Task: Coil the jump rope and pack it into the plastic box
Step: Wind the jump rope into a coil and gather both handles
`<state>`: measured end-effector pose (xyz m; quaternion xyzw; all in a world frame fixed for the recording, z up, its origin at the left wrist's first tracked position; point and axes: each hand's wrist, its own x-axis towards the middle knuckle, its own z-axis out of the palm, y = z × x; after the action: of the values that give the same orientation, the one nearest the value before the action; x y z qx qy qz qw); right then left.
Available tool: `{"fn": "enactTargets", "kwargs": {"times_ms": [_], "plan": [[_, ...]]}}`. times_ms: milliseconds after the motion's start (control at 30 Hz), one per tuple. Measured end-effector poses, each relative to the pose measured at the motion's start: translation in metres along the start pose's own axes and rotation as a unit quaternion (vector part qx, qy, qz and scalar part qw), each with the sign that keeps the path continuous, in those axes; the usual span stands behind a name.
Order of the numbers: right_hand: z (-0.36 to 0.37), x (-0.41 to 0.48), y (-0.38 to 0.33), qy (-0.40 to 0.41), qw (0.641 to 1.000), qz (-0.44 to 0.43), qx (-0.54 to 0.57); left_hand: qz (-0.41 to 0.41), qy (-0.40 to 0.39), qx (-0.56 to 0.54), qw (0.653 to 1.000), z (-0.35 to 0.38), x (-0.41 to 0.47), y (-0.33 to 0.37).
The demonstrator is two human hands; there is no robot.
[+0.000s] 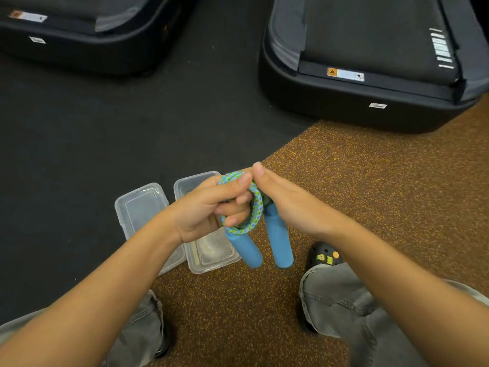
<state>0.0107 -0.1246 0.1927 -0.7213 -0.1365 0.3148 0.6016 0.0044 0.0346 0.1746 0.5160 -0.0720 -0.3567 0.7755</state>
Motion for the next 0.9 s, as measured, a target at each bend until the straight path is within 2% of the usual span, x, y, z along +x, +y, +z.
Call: {"fn": "enactTargets", "kwargs": {"times_ms": [200, 267, 433, 533, 667, 767, 900], "plan": [[0.005, -0.001, 0.002, 0.014, 0.997, -0.056, -0.046, -0.020, 0.017, -0.012, 1.000, 0.002, 0.000, 0.006], [0.002, -0.002, 0.003, 0.008, 0.997, -0.067, -0.048, -0.025, 0.010, -0.027, 0.999, 0.001, -0.001, 0.007], [-0.009, -0.003, 0.001, 0.046, 0.983, -0.104, -0.146, -0.038, -0.014, -0.089, 0.995, 0.003, -0.003, 0.010], [-0.009, -0.001, 0.004, 0.040, 0.981, -0.120, -0.147, -0.048, -0.014, -0.096, 0.994, 0.003, -0.002, 0.010], [-0.006, -0.001, 0.006, -0.039, 0.997, -0.060, -0.040, -0.068, 0.027, -0.045, 0.996, 0.003, 0.000, 0.011], [-0.003, 0.000, 0.008, -0.071, 0.991, -0.043, -0.103, -0.091, 0.074, 0.000, 0.993, 0.005, 0.001, 0.008], [-0.004, 0.001, 0.010, -0.062, 0.979, -0.064, -0.181, -0.104, 0.080, 0.025, 0.991, 0.004, 0.002, 0.009]]}}
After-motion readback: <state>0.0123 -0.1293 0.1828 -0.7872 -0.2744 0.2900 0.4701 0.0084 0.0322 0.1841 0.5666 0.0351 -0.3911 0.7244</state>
